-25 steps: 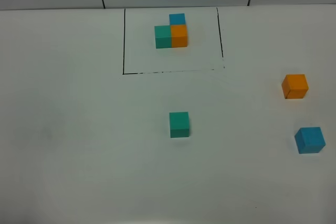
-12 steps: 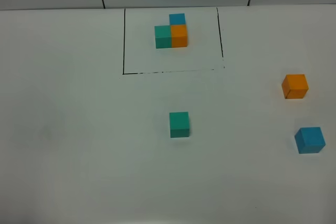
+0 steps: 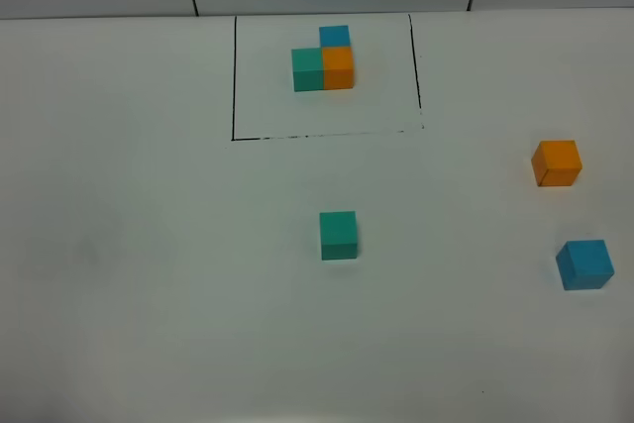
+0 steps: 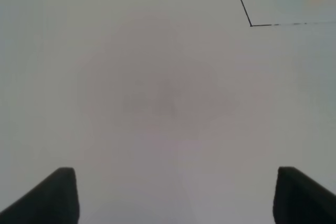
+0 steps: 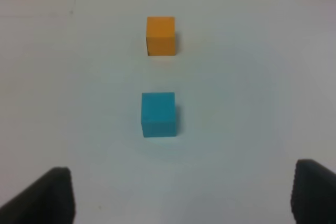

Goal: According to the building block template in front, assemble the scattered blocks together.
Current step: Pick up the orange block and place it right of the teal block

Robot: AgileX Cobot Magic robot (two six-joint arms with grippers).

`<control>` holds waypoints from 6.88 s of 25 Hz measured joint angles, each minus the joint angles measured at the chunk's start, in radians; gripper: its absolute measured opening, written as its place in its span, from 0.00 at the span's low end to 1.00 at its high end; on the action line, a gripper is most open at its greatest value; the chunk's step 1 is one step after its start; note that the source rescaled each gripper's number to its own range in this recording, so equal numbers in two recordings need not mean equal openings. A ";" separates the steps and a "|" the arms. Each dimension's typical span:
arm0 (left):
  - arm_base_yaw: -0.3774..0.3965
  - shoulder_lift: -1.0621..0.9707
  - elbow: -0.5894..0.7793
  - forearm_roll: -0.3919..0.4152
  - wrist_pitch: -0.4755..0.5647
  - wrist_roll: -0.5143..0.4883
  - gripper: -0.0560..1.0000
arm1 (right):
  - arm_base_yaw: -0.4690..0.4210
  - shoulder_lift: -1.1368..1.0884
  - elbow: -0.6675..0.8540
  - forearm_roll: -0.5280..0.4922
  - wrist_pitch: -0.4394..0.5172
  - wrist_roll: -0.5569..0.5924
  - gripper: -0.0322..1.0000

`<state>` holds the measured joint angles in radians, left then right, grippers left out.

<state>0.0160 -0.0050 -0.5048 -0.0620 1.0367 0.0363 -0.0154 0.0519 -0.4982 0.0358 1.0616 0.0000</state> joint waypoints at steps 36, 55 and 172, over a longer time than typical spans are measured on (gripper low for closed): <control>0.000 0.000 0.000 0.000 0.000 0.000 0.70 | 0.000 1.345 -0.162 -0.009 -0.427 -0.080 0.97; 0.000 0.000 0.000 0.000 0.000 0.000 0.70 | 0.000 1.426 -0.258 0.005 -0.436 -0.091 0.97; 0.000 0.000 0.000 0.000 0.000 0.000 0.70 | 0.606 2.082 -0.907 0.043 -0.204 -0.942 0.06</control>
<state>0.0160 -0.0050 -0.5048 -0.0620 1.0367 0.0363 0.5903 2.1339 -1.4056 0.0789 0.8574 -0.9423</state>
